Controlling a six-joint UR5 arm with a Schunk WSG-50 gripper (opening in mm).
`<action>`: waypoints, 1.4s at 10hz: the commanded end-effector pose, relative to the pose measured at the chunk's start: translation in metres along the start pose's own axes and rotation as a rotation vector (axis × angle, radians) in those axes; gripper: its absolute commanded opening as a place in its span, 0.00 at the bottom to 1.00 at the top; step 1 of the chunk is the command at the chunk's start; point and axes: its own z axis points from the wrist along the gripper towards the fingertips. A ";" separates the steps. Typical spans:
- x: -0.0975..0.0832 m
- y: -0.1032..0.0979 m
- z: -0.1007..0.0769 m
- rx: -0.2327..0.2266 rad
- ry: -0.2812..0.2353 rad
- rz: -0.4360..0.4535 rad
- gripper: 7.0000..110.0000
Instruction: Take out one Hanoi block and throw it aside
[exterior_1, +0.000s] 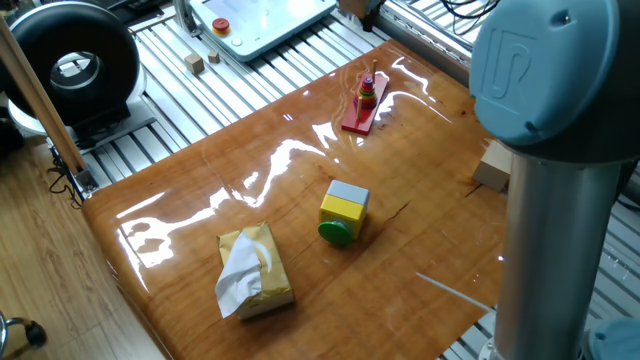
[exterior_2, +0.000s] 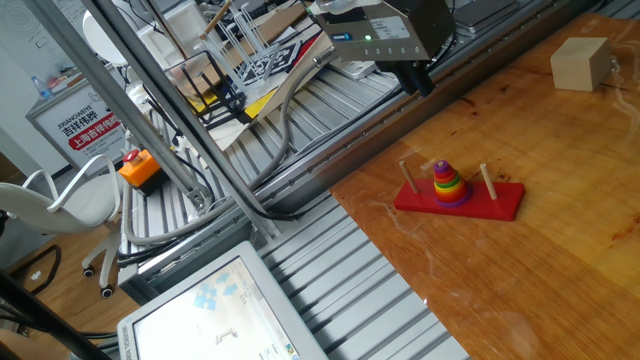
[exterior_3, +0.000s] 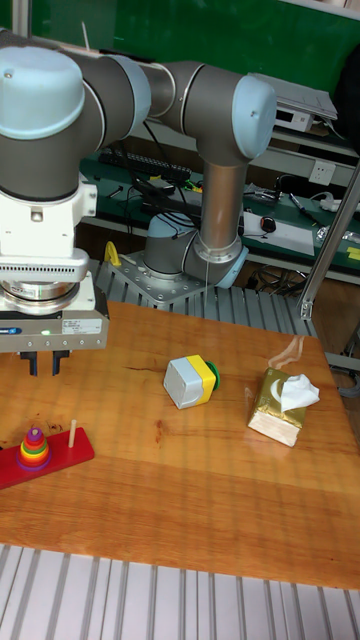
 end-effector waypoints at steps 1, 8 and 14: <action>0.000 0.002 -0.001 -0.011 -0.003 0.002 0.15; -0.005 0.017 0.016 -0.061 0.018 0.079 0.15; -0.005 0.004 0.025 -0.041 -0.002 0.120 0.15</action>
